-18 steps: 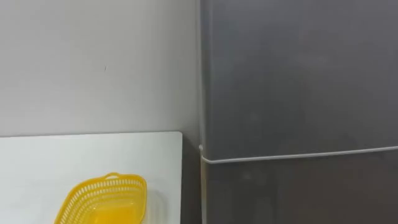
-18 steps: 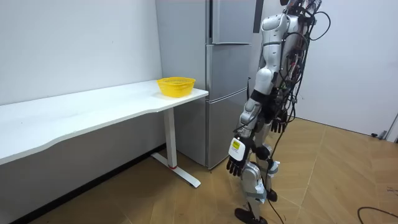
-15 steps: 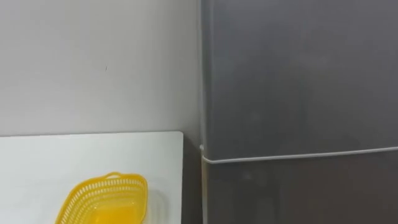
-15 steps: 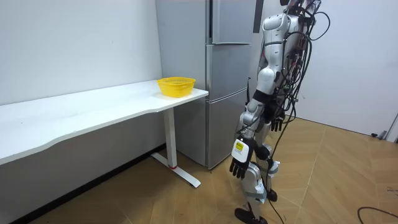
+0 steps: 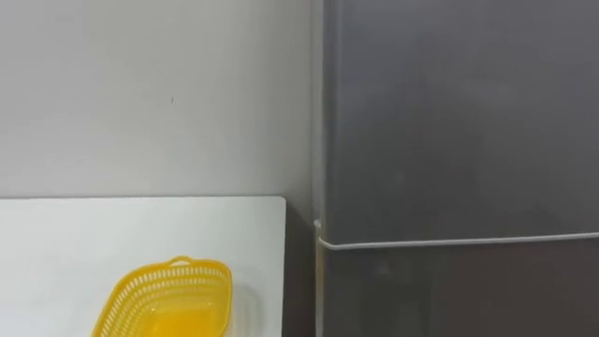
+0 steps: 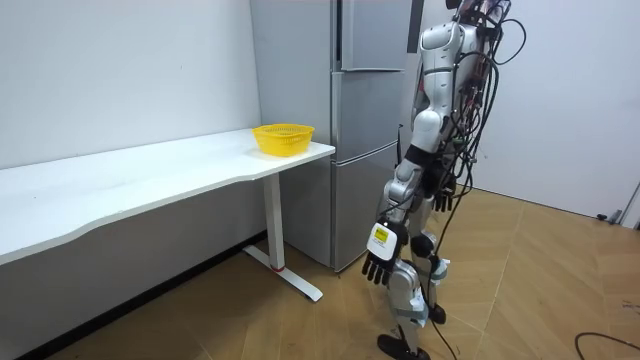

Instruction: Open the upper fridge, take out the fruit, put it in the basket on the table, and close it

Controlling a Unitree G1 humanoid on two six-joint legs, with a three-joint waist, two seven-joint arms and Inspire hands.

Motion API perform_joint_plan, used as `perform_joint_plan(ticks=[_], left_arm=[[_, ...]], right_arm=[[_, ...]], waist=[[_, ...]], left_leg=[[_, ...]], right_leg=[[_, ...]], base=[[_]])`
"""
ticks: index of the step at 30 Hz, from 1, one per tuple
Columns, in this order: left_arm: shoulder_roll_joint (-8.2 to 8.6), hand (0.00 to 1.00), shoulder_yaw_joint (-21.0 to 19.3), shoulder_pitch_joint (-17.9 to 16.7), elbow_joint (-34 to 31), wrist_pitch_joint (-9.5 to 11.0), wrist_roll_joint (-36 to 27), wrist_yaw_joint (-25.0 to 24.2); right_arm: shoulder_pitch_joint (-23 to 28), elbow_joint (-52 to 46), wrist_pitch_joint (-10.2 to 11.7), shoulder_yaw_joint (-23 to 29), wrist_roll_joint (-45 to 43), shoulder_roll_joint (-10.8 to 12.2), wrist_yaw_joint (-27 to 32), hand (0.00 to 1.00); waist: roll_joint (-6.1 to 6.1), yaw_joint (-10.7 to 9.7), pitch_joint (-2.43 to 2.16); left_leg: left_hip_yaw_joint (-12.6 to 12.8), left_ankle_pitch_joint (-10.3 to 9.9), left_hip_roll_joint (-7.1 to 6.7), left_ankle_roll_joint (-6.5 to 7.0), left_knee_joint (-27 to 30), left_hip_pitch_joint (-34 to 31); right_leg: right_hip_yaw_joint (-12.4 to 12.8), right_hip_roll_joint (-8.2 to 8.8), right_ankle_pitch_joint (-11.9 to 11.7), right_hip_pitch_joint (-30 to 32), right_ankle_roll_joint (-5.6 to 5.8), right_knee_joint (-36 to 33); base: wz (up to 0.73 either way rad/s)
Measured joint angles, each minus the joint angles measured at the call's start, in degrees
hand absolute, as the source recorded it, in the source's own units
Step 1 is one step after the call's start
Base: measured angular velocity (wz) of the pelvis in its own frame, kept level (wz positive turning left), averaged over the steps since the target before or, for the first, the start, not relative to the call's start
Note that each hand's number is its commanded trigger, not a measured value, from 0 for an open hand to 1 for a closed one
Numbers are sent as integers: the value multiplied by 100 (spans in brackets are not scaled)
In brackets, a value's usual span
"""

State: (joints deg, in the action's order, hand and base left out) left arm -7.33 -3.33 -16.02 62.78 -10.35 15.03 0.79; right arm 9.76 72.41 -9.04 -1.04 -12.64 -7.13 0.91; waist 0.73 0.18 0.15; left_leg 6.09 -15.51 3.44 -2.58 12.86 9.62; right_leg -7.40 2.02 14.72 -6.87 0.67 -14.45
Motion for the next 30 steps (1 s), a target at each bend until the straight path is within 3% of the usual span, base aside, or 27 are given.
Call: perform_joint_plan(ticks=[10, 18, 21, 23, 25, 30], left_arm=[[21, 0, -581, -21, -14, 34, -1122, 778], [40, 0, -1162, -34, -253, 122, -3247, 1401], [50, 0, -1543, -42, -639, 311, -4160, 1810], [61, 0, -1736, -3, -887, 462, -4292, 2072], [64, 0, -1859, 46, -1363, 517, -4461, 2389], [59, 0, -2035, 67, -3055, 852, -4577, 3266]], right_arm=[[100, -105, -32, 40, 102, 0, 214, 0], [104, -108, -99, 306, 123, -4, 327, 0], [97, -112, -65, 505, 124, -13, 434, 0], [100, -114, -14, 543, 111, -28, 446, 0], [102, -118, 22, 594, 110, -38, 438, 0], [93, -258, 219, 796, 121, -50, 497, 0]], waist=[[-3, 3, -13], [-6, 23, -12], [-34, 52, -21], [-87, 107, -45], [-81, 174, -40], [-126, 196, -52]], left_leg=[[-17, 0, -3, 0, -8, -2], [-17, 0, -9, 0, -16, 13], [-11, 0, -8, 1, -15, 27], [-11, 1, -7, 1, -16, 39], [-12, 1, -8, 1, -17, 38], [-40, 6, -9, 10, -28, 0]], right_leg=[[-50, 1, -13, -47, 11, 43], [-53, 10, -14, -50, 12, 65], [-47, 14, -14, -52, 12, 45], [-44, 13, -16, -55, 12, 38], [-39, 12, -18, -47, 12, 27], [-68, 9, -43, -25, 14, 54]], base=[[1], [0], [0], [0], [0], [2]])
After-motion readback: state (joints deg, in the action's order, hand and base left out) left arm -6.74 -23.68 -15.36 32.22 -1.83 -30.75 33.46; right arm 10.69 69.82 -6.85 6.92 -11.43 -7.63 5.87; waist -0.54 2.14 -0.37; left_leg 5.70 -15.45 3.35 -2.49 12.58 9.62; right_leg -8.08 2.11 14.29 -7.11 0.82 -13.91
